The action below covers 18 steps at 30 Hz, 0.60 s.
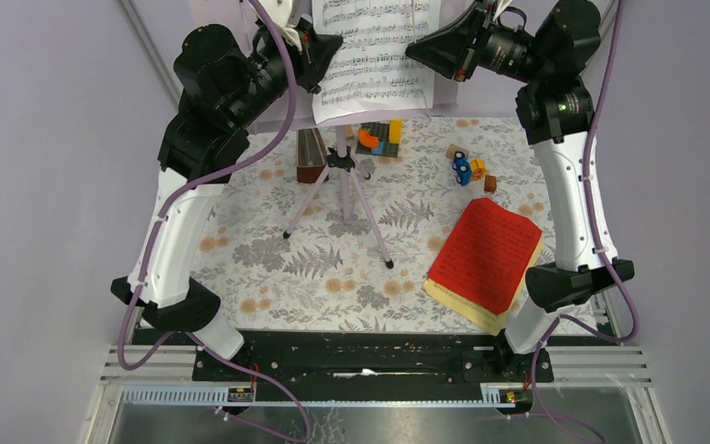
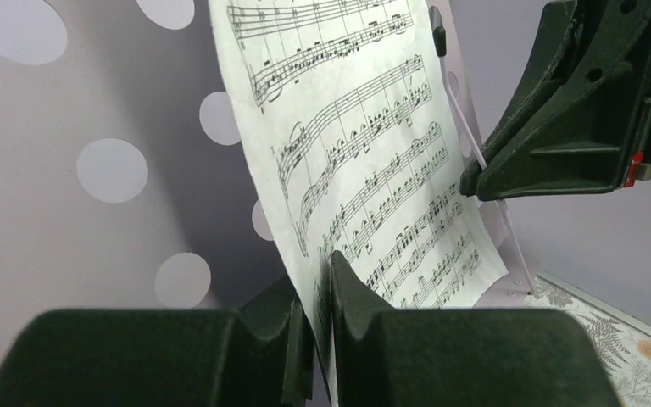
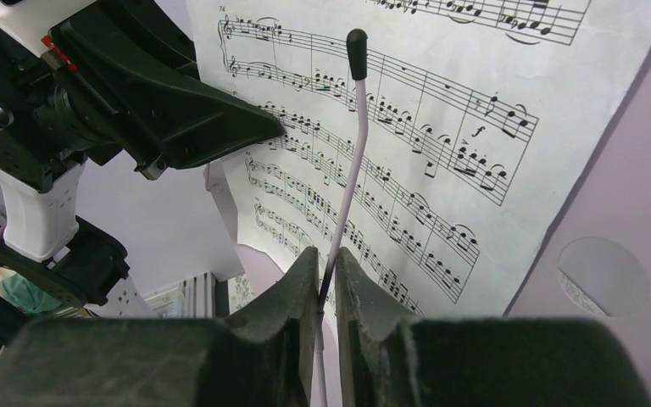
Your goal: Set up the instrument practice props
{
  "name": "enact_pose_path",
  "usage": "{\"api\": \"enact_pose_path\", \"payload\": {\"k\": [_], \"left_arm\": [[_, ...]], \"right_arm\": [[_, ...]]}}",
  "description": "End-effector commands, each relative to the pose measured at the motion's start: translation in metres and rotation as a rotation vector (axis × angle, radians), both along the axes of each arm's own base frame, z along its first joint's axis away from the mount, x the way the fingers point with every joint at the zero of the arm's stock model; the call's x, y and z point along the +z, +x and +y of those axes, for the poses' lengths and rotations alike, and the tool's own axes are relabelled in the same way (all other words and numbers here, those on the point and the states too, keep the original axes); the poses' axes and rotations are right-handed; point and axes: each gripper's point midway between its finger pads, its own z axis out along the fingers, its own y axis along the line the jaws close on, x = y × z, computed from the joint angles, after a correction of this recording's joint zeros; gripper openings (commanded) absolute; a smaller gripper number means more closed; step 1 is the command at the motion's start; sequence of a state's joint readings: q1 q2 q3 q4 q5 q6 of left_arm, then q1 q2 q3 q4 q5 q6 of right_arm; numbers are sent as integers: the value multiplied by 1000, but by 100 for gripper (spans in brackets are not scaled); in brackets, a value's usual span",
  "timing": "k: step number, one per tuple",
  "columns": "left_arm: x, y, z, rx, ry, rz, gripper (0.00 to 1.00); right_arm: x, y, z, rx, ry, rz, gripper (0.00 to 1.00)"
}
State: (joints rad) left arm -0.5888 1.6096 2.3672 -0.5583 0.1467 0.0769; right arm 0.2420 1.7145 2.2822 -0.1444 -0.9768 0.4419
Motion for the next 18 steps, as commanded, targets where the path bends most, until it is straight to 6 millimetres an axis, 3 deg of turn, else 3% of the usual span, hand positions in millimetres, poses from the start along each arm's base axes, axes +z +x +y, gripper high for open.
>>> {"api": "enact_pose_path", "payload": {"k": [1, 3, 7, 18], "left_arm": [[29, -7, 1, -14, -68, -75, 15], [29, -6, 0, -13, -75, -73, 14], [28, -3, -5, -29, -108, -50, 0], [21, 3, -16, -66, -196, 32, 0]], "right_arm": [[19, -18, -8, -10, 11, -82, 18], [17, -16, -8, -14, 9, -80, 18], [17, -14, -7, -19, 11, -75, 18], [20, -16, -8, -25, 15, -84, 18]]}}
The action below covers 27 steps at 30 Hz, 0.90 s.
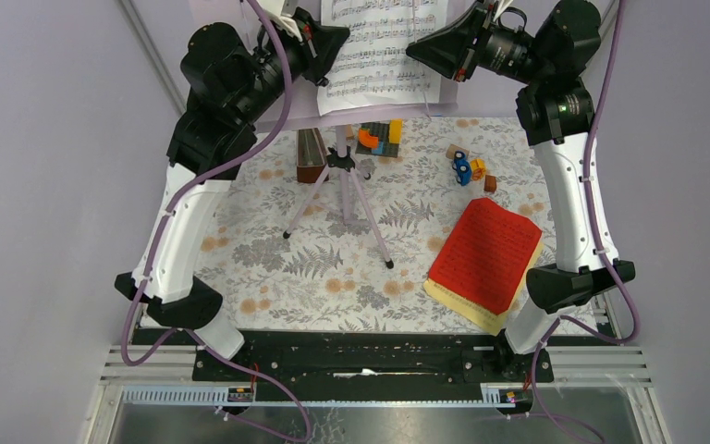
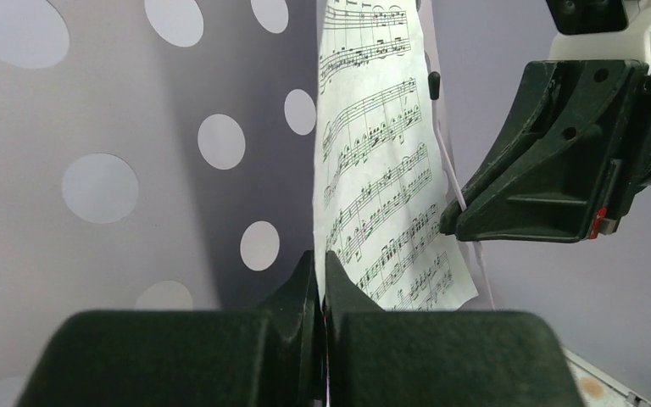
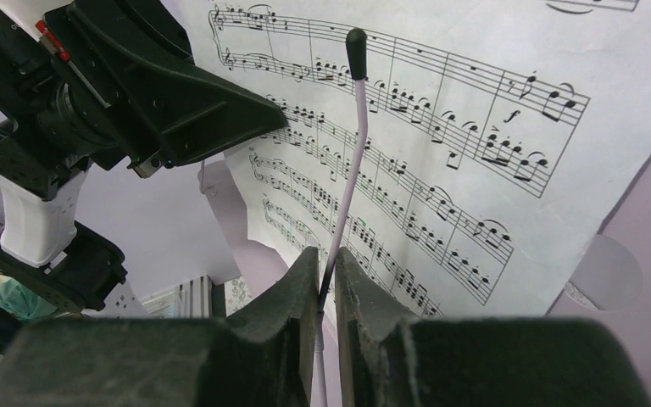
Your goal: Set up the instrument practice props
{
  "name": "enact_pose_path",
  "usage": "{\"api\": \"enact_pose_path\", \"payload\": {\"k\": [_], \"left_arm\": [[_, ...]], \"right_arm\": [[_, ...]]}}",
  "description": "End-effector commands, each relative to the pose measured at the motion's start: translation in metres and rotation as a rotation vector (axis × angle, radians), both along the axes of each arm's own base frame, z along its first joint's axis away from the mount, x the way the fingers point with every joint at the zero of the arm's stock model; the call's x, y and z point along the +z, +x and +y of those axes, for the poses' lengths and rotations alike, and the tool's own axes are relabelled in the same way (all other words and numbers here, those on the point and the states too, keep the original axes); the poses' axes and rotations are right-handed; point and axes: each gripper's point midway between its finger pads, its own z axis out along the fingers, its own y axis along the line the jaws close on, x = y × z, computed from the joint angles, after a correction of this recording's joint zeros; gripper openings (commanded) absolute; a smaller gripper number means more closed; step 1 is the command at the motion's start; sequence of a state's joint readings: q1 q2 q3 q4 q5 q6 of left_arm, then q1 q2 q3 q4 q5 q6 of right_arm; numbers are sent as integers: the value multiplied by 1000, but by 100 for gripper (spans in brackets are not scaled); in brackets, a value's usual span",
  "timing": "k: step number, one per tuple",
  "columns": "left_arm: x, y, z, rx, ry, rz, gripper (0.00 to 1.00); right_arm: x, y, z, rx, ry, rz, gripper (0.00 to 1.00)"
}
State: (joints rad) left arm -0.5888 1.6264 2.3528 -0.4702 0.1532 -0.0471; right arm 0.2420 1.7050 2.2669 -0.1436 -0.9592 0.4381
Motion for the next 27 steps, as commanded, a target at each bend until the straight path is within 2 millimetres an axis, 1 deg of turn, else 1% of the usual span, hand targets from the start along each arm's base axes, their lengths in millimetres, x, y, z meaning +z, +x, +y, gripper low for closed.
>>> {"api": "enact_pose_path", "payload": {"k": [1, 9, 15, 18, 22, 27], "left_arm": [[11, -1, -7, -37, -83, 5, 0], [0, 4, -20, -79, -89, 42, 0], [3, 4, -18, -71, -102, 42, 0], [3, 4, -17, -68, -104, 43, 0], [3, 5, -16, -61, -103, 41, 0], [6, 4, -14, -53, -107, 32, 0]], "right_arm": [[21, -18, -7, -9, 11, -90, 18], [22, -20, -8, -15, 13, -94, 18], [24, -20, -9, -23, 14, -98, 20], [24, -20, -9, -25, 16, -100, 23], [23, -19, -10, -28, 15, -96, 30], [29, -24, -11, -26, 21, -107, 38]]}}
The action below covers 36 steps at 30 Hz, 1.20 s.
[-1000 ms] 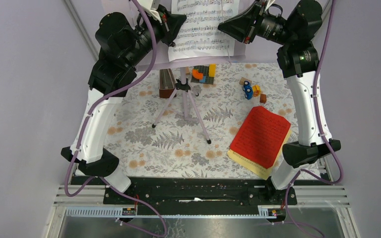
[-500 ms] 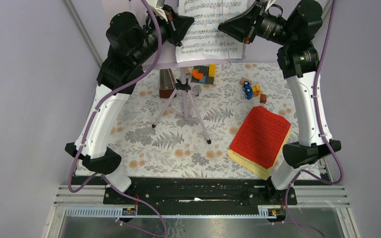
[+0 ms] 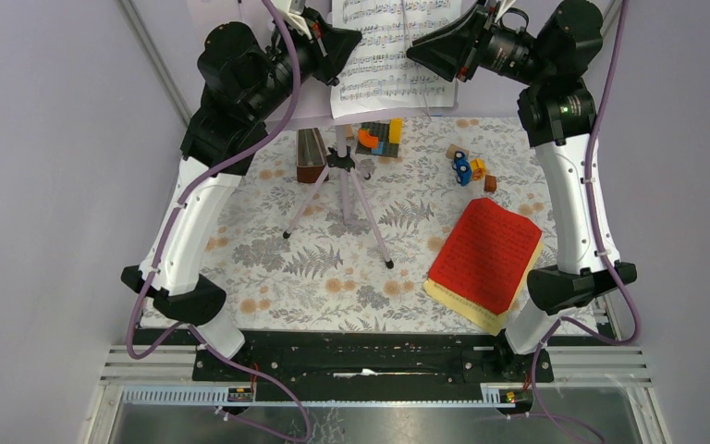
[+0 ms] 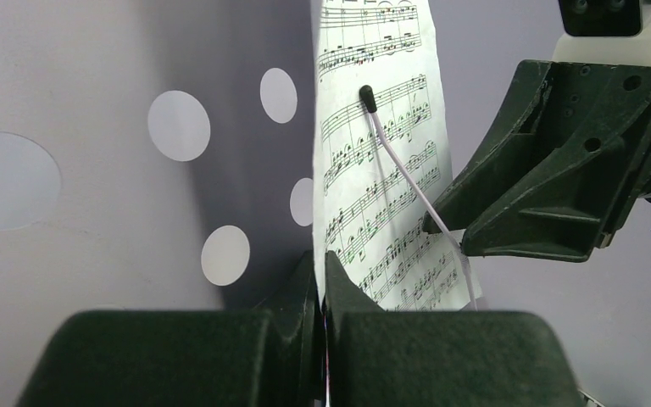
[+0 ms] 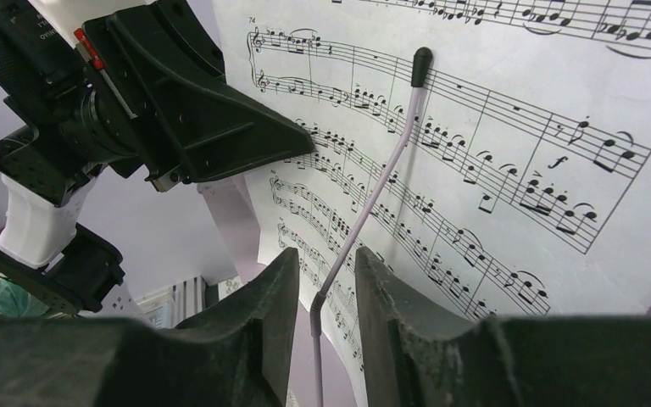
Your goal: Set up the instrument practice props
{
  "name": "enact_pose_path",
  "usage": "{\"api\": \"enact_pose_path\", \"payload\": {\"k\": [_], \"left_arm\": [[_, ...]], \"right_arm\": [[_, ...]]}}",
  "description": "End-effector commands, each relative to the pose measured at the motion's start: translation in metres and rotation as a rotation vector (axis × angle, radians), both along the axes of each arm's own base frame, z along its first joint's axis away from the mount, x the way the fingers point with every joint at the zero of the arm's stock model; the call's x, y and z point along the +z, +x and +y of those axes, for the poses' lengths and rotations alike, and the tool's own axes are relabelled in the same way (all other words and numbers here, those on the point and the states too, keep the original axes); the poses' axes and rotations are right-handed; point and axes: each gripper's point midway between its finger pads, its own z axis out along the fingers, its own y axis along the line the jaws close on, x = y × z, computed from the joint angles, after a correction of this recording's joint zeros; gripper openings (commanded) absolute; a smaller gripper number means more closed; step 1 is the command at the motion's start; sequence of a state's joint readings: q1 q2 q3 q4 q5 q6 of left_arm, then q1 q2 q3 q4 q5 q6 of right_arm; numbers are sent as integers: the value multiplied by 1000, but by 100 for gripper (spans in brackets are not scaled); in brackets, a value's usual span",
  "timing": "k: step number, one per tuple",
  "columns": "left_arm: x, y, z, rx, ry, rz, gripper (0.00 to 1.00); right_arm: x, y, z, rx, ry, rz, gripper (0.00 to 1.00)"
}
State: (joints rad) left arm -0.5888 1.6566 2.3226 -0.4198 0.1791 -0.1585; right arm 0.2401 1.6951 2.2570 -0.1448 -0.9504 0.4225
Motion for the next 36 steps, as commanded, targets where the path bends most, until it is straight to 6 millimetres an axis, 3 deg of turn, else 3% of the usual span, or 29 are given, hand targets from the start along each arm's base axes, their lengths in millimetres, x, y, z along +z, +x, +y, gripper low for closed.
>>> {"api": "enact_pose_path", "payload": {"k": [1, 5, 10, 15, 18, 21, 28, 32, 36], "left_arm": [[18, -6, 4, 6, -40, -48, 0], [20, -7, 11, 37, -29, -65, 0], [28, -13, 24, 76, -25, -93, 18], [39, -30, 42, 109, -21, -130, 32], [36, -45, 50, 103, -3, -139, 43], [23, -61, 53, 67, 45, -144, 54], [-51, -115, 50, -143, 277, -135, 68], [-116, -141, 42, -299, 400, -70, 72], [-185, -149, 27, -384, 521, 37, 73]], "right_arm": [[29, -25, -9, -12, 23, -95, 39], [34, -32, -11, -12, 20, -114, 43], [38, -40, -25, -38, 8, -132, 54], [33, -45, -56, -99, -7, -113, 63], [18, -46, -78, -151, -26, -80, 69], [-13, -46, -101, -212, -51, -21, 73], [-98, -38, -160, -345, -72, 163, 81], [-159, -33, -186, -371, -97, 287, 99], [-235, -27, -212, -515, -292, 335, 100]]}}
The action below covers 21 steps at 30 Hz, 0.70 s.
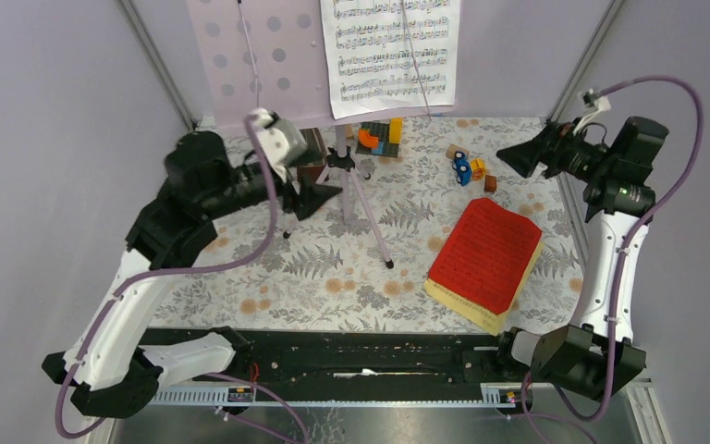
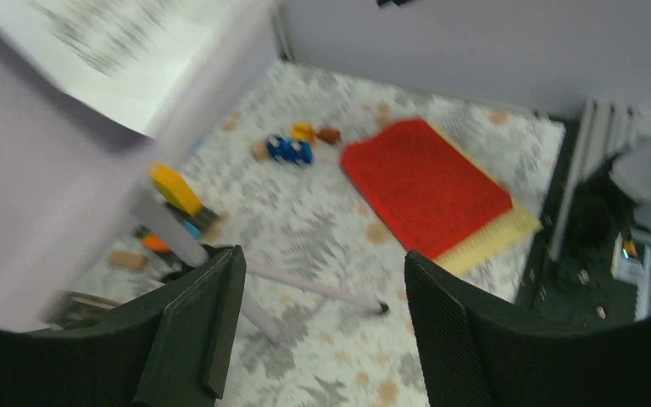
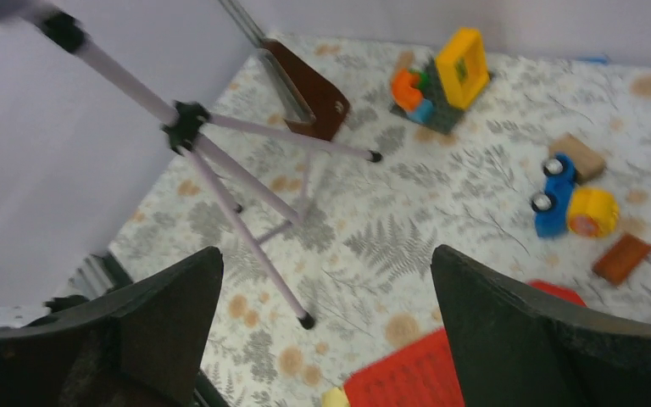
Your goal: Set up the instrument practice props
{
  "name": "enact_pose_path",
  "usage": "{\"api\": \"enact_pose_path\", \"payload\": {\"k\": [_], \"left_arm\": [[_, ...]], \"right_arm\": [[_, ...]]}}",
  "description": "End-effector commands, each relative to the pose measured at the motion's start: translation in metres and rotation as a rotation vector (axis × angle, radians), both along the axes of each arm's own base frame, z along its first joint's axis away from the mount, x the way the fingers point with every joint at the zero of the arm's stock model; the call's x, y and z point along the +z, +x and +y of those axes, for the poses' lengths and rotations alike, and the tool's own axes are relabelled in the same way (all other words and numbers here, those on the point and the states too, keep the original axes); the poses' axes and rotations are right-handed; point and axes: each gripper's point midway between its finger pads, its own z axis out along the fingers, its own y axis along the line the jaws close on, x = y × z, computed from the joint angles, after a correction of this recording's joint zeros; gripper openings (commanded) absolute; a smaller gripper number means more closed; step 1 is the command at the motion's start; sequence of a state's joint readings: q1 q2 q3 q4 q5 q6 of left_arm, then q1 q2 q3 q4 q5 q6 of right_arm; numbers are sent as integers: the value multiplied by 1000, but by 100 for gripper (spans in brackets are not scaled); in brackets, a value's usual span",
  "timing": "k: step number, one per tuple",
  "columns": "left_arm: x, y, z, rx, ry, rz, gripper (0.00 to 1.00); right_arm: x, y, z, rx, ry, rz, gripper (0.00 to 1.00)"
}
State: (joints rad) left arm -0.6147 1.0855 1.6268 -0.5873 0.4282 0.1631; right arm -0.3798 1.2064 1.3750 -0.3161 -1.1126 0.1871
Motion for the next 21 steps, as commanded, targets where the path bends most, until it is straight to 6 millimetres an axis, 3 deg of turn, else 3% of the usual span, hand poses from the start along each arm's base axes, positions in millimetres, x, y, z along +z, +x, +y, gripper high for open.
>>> {"api": "enact_pose_path", "payload": {"k": [1, 5, 11, 16, 21], "left_arm": [[-80, -13, -24, -128, 191, 92, 73], [-139, -17, -56, -155, 330, 145, 74], [-195, -15, -117, -173, 432, 171, 77], [-227, -8, -174, -162, 429, 195, 79], [-265, 3, -221, -157, 395, 313, 79]], "right_arm": [[-69, -7, -21, -51, -251, 42, 100], [-136, -6, -57, -159, -447, 165, 100], [-209, -5, -106, -236, -690, 324, 100], [-252, 2, -145, -267, -827, 432, 100], [-282, 11, -168, -254, -827, 528, 98]]}}
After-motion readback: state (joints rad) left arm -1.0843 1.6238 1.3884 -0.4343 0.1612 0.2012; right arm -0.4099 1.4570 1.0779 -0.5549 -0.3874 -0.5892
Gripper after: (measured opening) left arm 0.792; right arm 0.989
